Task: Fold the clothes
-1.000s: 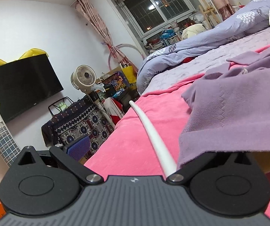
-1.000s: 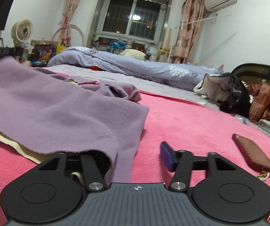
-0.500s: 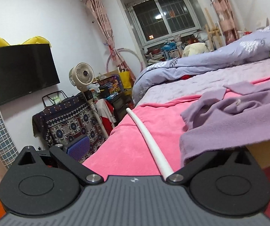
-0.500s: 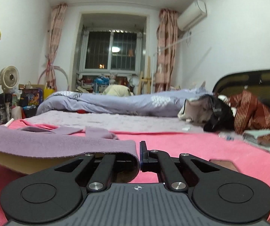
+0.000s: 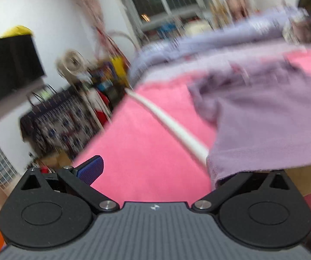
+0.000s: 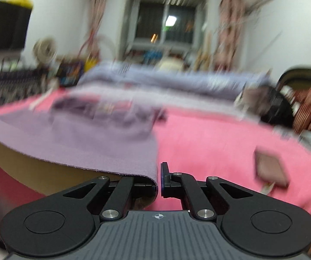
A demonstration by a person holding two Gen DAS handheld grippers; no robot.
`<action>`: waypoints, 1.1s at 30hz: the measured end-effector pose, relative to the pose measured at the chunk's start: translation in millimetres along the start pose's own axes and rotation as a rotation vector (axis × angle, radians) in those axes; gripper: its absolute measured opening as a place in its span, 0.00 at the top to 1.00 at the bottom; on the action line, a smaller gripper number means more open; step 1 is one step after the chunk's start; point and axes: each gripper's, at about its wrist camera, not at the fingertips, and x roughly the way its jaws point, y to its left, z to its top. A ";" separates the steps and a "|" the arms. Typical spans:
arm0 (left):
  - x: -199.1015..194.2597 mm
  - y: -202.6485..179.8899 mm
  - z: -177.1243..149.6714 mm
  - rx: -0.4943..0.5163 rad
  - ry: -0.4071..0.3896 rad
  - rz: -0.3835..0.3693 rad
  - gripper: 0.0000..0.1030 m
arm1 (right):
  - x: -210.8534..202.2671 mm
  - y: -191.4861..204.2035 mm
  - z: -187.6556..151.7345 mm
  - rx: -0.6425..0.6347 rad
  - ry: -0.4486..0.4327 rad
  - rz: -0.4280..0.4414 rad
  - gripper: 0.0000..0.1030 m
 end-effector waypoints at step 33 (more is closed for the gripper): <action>232.9 -54.9 207.0 0.002 0.079 -0.067 0.00 | 320.8 -33.0 140.1 0.223 0.158 -0.006 0.41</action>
